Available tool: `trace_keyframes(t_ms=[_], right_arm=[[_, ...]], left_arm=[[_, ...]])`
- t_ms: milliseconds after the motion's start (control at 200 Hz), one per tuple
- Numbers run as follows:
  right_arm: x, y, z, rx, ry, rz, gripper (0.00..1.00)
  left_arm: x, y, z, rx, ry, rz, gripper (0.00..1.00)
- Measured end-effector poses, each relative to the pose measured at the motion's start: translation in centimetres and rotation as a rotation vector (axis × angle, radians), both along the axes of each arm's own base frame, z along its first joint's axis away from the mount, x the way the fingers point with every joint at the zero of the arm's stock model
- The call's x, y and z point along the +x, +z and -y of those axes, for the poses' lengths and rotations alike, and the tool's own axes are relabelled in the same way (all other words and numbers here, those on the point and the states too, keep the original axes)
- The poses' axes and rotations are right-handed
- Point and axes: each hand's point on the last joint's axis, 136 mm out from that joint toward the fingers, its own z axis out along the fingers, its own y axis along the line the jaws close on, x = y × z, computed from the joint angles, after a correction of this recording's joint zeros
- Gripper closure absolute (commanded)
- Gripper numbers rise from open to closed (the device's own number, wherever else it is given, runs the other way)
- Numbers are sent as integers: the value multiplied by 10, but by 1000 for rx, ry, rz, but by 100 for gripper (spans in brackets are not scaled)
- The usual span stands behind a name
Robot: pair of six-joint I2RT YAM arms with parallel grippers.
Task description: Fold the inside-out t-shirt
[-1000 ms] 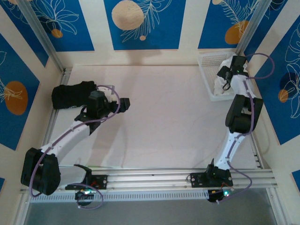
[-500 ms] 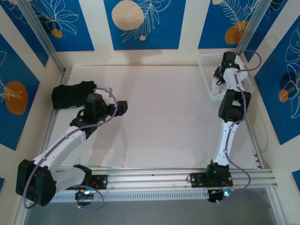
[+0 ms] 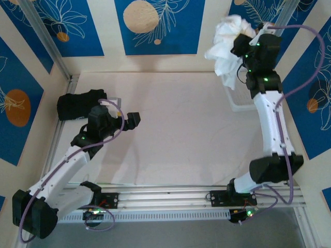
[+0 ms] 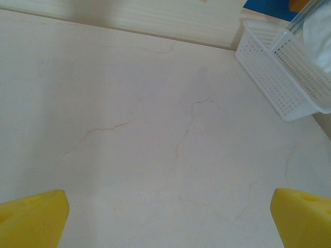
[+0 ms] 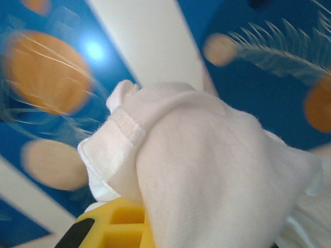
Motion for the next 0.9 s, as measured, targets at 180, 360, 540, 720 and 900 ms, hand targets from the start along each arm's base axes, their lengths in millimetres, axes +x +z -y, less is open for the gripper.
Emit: trace_keyframes(t_ms=[180,360,540,720,900], right_arm=[[-44,63,-60,53,280,125,97],[-69,32,-140,103,603,-3,96],[-71,-111,-204,184,792,-383,61],[-34,-292,-176,140,584,-829,35],[-83,-380,-164,-21,482,-1051,34]], left_arm=[[-15,17,-8,-7,12,23,0],[-29,32,-29,11,83,57,0],[-44,30,-50,50,154,47,0],[-53,10,-52,45,155,-2,0],[-58,-57,-41,82,103,-178,4]])
